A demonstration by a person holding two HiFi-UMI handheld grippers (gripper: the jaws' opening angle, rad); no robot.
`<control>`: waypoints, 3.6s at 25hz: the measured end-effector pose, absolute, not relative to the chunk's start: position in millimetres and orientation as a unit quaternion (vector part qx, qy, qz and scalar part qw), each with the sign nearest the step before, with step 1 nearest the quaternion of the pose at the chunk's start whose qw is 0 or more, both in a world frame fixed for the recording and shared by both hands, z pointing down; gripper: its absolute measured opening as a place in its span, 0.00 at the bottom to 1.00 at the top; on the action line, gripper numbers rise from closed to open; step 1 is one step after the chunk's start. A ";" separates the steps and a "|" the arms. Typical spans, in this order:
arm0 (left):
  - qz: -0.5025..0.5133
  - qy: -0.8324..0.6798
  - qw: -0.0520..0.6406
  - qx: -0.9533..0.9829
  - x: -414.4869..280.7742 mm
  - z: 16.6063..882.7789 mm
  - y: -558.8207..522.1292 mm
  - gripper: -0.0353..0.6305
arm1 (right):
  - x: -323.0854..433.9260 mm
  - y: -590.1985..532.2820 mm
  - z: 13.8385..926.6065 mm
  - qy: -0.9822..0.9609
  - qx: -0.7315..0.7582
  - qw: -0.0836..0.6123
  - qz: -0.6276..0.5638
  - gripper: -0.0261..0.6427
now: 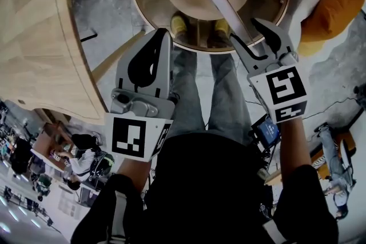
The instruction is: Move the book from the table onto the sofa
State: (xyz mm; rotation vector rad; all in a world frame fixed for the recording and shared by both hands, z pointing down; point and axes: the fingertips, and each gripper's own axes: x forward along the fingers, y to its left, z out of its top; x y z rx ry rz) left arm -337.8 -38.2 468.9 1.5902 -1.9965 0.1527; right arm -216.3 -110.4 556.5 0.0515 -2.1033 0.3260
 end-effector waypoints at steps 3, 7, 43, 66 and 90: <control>0.057 -0.746 0.295 0.594 -336.1 477.5 -36.4 0.06 | -214.3 -108.5 566.5 -0.860 0.021 0.494 0.126 0.39; 0.058 -0.742 0.306 0.593 -334.1 489.7 -34.9 0.06 | -215.2 -104.7 581.5 -0.852 0.016 0.507 0.128 0.40; 0.044 -0.724 0.318 0.610 -345.3 494.8 -41.9 0.06 | -221.7 -119.6 603.4 -0.818 0.091 0.561 0.093 0.27; 0.021 -0.592 0.164 0.789 -277.4 287.4 -85.1 0.06 | -140.4 -156.2 330.0 -0.857 0.384 0.319 0.127 0.27; 0.070 -0.433 0.049 0.897 2.3 200.8 -141.6 0.06 | 213.4 -142.0 227.0 -0.768 0.599 0.195 0.120 0.27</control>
